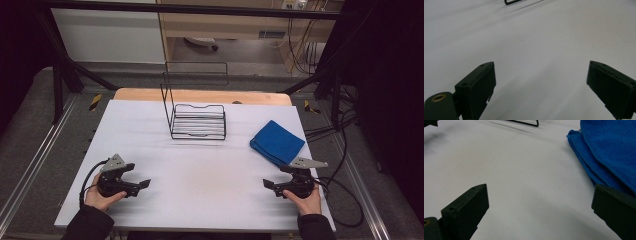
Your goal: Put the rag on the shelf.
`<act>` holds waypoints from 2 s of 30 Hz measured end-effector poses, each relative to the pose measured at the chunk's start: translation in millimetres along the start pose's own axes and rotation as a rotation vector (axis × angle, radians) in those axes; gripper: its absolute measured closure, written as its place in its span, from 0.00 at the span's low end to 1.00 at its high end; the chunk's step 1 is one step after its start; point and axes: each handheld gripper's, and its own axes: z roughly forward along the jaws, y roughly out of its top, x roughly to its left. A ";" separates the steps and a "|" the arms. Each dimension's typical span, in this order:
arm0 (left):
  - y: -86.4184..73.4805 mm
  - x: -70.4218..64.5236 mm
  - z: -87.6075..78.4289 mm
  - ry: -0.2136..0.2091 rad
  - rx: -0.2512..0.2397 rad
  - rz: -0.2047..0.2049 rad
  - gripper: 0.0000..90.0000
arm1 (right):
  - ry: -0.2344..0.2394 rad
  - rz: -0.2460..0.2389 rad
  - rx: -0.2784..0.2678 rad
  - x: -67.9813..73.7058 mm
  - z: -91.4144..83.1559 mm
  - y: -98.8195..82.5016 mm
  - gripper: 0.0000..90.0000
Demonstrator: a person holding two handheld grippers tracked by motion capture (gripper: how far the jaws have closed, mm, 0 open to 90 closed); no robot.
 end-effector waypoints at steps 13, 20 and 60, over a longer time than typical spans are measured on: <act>-1.1 1.0 -1.6 0.001 -0.012 -0.005 0.11 | -0.031 -0.008 -0.014 0.1 -1.6 2.7 0.02; -1.5 0.5 -1.5 0.003 -0.011 -0.006 0.11 | -0.076 -0.023 -0.007 0.8 0.8 7.6 0.04; -1.6 2.2 0.2 0.014 -0.006 -0.017 0.13 | -0.263 -0.174 0.201 -44.3 50.2 39.9 0.67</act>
